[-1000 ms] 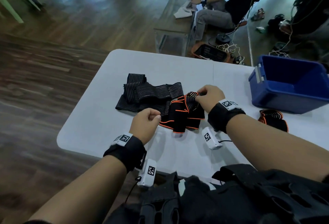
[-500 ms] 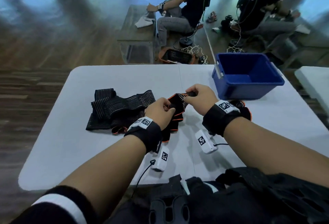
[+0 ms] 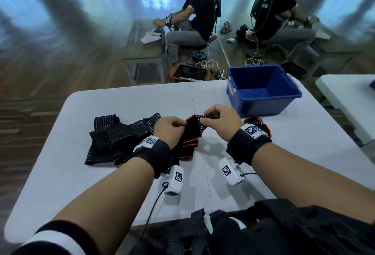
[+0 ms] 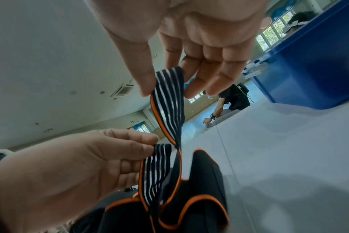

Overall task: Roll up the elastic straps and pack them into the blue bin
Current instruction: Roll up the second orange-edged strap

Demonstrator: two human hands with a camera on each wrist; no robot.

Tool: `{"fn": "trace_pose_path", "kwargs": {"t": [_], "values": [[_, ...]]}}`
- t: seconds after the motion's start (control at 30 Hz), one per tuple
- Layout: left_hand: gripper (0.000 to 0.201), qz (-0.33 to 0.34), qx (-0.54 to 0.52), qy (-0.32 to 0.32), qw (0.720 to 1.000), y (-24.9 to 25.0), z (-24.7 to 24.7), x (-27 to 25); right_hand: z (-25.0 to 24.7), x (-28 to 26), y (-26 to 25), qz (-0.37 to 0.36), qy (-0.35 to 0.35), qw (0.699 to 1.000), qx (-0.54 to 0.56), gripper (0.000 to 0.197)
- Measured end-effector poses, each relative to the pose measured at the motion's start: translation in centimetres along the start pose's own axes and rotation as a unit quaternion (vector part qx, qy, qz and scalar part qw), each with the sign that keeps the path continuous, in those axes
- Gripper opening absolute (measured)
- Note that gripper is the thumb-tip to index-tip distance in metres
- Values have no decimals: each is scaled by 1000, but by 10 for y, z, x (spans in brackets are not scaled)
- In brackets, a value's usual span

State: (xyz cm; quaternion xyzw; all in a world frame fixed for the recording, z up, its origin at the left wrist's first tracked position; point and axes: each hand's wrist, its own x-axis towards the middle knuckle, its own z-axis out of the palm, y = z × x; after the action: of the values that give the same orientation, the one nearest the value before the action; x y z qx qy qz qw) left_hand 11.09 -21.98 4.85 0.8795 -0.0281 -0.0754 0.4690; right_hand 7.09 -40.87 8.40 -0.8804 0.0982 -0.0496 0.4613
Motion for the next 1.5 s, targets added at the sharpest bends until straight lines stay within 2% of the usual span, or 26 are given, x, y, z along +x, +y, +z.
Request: {"fn": "trace_pose_path", "kwargs": {"t": [0.2,0.37,0.57,0.67,0.93,1.1,1.3,1.5], "values": [[17,38,-172,39,984,69,-69,16,-28,26,-61,-67,1,989,130,22],[20,89,-237,47,966,135,-122,15,-60,43,-126,-149,0,967,205,10],[15,114,-313,48,942,196,-155,10,-111,59,-186,-231,22,947,223,26],[12,130,-341,33,930,216,-161,8,-130,58,-205,-248,27,939,235,25],[11,167,-371,0,914,257,-156,2,-152,52,-218,-262,40,926,268,20],[13,167,-392,-22,904,263,-147,-1,-161,48,-215,-262,13,917,301,26],[15,188,-454,-56,869,270,-138,-10,-177,45,-208,-264,9,927,267,27],[20,185,-422,-56,886,277,-122,-15,-179,42,-199,-282,32,924,257,20]]}}
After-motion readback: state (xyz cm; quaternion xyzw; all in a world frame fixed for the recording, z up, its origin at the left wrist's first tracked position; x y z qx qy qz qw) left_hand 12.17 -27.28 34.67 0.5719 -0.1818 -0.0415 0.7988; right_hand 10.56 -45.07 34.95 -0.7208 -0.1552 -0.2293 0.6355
